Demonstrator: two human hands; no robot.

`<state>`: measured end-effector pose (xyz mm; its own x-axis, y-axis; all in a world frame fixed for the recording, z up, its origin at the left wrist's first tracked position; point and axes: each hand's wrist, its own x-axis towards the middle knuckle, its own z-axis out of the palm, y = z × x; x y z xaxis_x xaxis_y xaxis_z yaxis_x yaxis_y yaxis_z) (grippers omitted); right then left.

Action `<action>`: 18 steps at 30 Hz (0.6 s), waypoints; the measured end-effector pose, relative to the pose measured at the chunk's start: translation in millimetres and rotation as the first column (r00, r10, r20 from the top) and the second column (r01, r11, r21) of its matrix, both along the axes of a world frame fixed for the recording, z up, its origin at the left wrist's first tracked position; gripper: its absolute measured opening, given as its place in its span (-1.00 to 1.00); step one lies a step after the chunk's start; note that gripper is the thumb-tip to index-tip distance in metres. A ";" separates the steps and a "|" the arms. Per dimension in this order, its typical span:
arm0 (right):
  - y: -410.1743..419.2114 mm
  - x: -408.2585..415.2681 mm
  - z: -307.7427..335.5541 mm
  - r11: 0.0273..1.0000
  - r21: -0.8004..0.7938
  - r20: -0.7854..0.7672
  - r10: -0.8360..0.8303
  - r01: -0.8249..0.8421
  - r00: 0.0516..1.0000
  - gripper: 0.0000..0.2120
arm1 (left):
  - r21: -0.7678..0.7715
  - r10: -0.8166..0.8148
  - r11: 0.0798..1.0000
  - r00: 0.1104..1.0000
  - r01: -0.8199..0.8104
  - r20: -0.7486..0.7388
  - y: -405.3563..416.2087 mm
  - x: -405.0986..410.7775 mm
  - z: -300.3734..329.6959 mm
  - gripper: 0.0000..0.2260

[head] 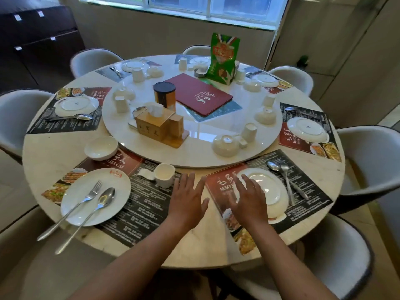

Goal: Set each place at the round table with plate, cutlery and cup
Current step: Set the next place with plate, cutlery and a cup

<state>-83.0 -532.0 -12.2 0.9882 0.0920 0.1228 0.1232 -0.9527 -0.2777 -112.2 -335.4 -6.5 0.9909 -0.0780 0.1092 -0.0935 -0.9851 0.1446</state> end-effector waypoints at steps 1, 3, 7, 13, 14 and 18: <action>-12.9 4.4 0.9 1.000 -0.002 -0.007 0.010 -0.010 1.000 -0.45 | -0.015 0.015 1.000 1.000 -0.015 -0.006 -12.7 5.5 3.3 -0.40; -33.8 13.9 2.4 0.999 -0.009 -0.024 0.042 -0.042 0.999 -0.45 | -0.025 0.030 0.999 1.000 -0.031 -0.009 -35.4 17.4 9.1 -0.39; -63.8 38.0 4.1 0.997 -0.042 -0.039 0.063 -0.064 0.997 -0.47 | 0.011 0.053 0.999 0.999 -0.053 -0.008 -70.2 40.8 13.8 -0.34; -67.2 87.2 3.7 0.993 -0.067 -0.097 0.092 -0.099 0.991 -0.50 | 0.164 0.008 0.986 0.998 0.002 -0.058 -82.1 94.9 8.1 -0.30; -65.5 97.5 1.4 0.992 -0.072 -0.108 0.095 -0.103 0.990 -0.51 | 0.170 0.003 0.985 0.998 0.008 -0.061 -81.2 107.0 6.1 -0.30; -56.5 135.4 -6.5 0.990 -0.092 -0.170 0.092 -0.109 0.981 -0.53 | 0.166 -0.046 0.985 0.997 0.055 -0.058 -76.2 157.2 -0.7 -0.25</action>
<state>52.4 -588.4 -18.7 0.9792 0.1951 -0.0561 0.1798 -0.9619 -0.2059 45.0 -411.7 -7.3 0.9894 -0.1408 0.0368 -0.1403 -0.9900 -0.0156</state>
